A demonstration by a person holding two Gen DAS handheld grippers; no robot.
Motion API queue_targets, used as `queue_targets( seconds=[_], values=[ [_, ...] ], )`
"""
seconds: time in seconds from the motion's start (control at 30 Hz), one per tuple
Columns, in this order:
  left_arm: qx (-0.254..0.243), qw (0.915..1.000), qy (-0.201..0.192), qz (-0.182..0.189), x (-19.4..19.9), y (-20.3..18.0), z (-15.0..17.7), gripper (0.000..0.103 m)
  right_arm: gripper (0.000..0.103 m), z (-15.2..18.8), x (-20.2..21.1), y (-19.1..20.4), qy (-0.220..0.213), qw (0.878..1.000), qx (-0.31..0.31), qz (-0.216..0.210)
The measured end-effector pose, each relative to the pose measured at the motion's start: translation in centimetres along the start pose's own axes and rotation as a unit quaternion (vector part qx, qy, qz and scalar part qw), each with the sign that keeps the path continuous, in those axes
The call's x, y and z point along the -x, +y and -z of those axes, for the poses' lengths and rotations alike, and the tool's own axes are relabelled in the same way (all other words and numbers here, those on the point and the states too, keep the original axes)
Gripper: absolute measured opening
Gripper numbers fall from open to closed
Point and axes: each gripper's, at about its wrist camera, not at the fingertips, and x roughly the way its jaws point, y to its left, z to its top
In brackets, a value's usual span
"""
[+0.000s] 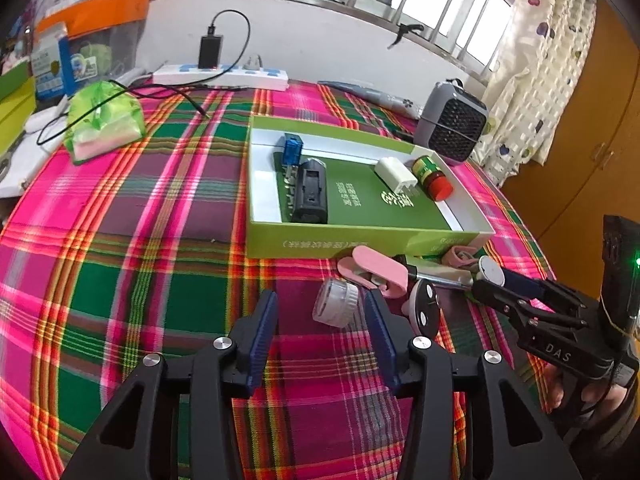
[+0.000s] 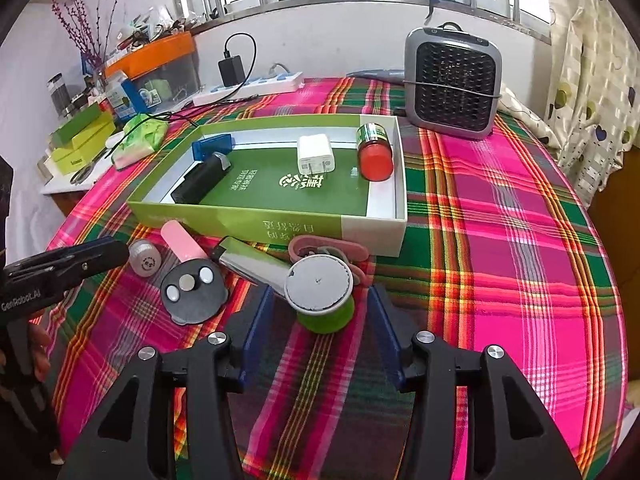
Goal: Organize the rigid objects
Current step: 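Move the left tool to the small white bottle while the right tool moves to the green-and-white round holder, then close the left tool on the white bottle while the right tool closes on the round holder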
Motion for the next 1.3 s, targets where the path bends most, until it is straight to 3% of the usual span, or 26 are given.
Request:
queue_targets(
  seconds=[0.4, 0.73, 1.3],
  values=[
    [-0.027, 0.9995, 0.017, -0.005, -1.3, -1.3, -0.1, 0.045, 0.05, -0.4, -0.8, 0.0, 0.009, 1.0, 0.006, 0.001],
    [-0.043, 0.9981, 0.017, -0.041, -2.2, -1.6, -0.4, 0.045, 0.05, -0.6, -0.9, -0.1, 0.003, 1.0, 0.006, 0.006],
    [-0.034, 0.9983, 0.017, -0.044, -2.6, -1.1, -0.6, 0.044, 0.05, -0.7, -0.8, -0.4, -0.001, 1.0, -0.007, 0.008]
  ],
)
